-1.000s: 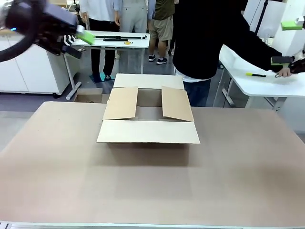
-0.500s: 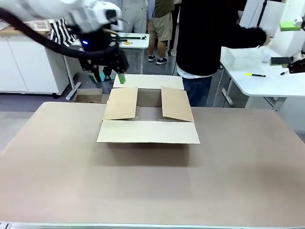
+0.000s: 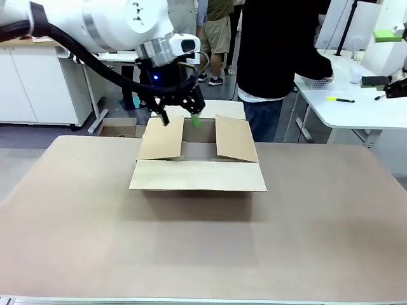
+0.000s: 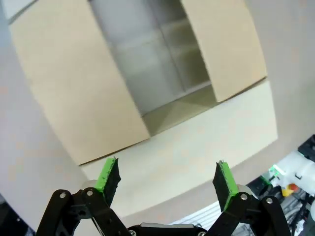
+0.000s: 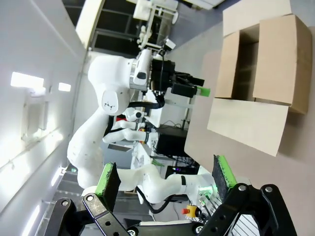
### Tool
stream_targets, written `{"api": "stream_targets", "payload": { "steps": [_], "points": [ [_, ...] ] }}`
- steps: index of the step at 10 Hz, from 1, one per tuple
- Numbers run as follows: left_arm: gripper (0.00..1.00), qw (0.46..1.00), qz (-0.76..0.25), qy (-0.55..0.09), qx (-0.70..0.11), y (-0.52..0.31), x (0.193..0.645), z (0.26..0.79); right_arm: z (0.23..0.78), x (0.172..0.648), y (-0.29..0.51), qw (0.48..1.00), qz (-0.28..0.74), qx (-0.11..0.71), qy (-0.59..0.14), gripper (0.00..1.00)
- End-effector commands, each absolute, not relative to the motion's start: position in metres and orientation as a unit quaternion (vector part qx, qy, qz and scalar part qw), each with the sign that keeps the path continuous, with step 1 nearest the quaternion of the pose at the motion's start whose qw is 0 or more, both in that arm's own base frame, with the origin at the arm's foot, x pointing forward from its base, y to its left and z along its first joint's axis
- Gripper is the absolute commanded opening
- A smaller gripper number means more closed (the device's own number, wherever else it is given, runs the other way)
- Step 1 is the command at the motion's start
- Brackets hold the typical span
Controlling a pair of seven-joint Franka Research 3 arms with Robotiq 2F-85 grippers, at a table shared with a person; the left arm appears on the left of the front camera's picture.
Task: Pack the gift set into the box.
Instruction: Place both hands on the side flaps of the Package Box and spread them outward.
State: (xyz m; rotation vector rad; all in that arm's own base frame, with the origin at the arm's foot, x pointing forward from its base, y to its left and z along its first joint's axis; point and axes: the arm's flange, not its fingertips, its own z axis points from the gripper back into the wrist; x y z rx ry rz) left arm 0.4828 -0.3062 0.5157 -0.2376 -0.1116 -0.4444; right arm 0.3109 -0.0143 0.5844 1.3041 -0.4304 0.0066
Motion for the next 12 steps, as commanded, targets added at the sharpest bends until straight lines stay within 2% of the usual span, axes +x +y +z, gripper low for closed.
{"api": "stream_targets", "payload": {
  "steps": [1, 2, 3, 5, 10, 12],
  "points": [
    [1.0, 0.975, -0.197, -0.068, -0.075, -0.289, 0.474, 0.531, 0.586, 0.315, -0.013, 0.765, 0.014, 0.609, -0.21, 1.0],
    [1.0, 0.967, -0.22, -0.055, -0.117, -0.306, 0.483, 0.516, 0.586, 0.315, -0.013, 0.765, 0.014, 0.609, -0.21, 1.0],
    [1.0, 0.991, 0.005, -0.108, -0.081, -0.301, 0.475, 0.519, 0.586, 0.315, -0.013, 0.765, 0.014, 0.609, -0.21, 1.0],
    [1.0, 0.994, 0.024, -0.089, -0.062, -0.328, 0.495, 0.495, 0.586, 0.315, -0.013, 0.765, 0.014, 0.609, -0.21, 1.0],
    [1.0, 0.99, 0.098, -0.053, 0.091, -0.373, 0.556, 0.462, 0.586, 0.315, -0.013, 0.765, 0.014, 0.609, -0.21, 1.0],
    [1.0, 0.989, 0.092, -0.042, 0.112, -0.376, 0.569, 0.443, 0.586, 0.315, -0.013, 0.765, 0.014, 0.609, -0.21, 1.0]
  ]
}}
